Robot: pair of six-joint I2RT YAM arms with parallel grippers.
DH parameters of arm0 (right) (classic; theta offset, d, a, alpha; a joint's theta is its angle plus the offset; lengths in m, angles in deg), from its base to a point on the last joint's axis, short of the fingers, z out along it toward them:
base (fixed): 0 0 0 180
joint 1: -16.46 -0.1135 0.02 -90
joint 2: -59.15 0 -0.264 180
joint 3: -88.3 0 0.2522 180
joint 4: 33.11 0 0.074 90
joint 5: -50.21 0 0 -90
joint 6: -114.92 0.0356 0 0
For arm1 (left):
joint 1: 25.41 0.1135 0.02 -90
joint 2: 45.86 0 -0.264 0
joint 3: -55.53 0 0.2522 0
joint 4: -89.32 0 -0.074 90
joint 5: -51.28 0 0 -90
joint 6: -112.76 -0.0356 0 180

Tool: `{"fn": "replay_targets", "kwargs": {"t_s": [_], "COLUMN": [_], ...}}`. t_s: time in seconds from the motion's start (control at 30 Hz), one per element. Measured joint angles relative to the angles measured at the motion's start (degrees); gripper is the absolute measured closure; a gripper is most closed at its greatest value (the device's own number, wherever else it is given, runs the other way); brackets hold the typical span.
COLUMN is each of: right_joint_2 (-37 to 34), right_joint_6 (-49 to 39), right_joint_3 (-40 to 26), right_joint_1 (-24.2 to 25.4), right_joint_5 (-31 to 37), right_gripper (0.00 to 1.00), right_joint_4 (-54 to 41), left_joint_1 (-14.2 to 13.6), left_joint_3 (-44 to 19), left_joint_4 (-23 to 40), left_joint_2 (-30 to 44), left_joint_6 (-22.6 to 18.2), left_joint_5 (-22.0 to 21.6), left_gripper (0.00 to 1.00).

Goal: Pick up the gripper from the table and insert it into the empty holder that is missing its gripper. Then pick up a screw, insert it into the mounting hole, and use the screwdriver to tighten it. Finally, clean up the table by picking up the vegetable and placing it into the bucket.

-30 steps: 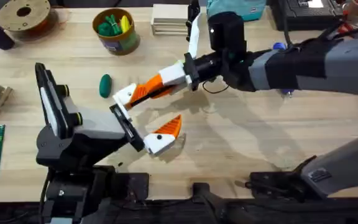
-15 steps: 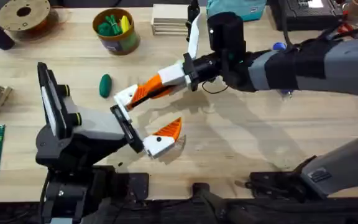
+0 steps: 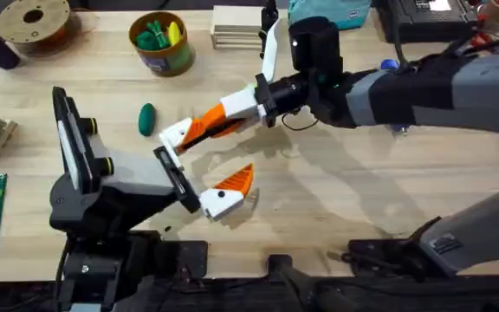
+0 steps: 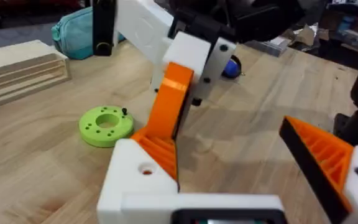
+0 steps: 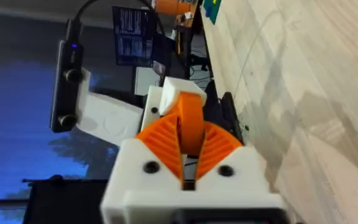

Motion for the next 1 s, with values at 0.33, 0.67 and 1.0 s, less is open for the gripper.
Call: {"fn": "replay_targets", "kwargs": {"t_s": [0.33, 0.67, 1.0], "right_joint_2": [0.00, 0.00, 0.00], "right_joint_6": [0.44, 0.57, 0.57], "right_joint_3": [0.00, 0.02, 0.02], "right_joint_1": [-1.33, -1.27, -0.60], "right_joint_5": [0.57, 0.64, -3.11], "right_gripper": [0.683, 0.543, 0.377], "right_joint_4": [-0.24, -0.55, -0.24], "left_joint_1": [-0.50, -0.50, -1.16], "left_joint_3": [-0.02, -0.02, -0.02], "left_joint_4": [0.20, 0.17, 0.52], "left_joint_2": [-0.07, -0.11, -0.11], "left_joint_6": [-0.26, -1.15, -1.29], "left_joint_5": [2.38, 2.45, 5.96], "left_gripper": [0.015, 0.015, 0.015]}}
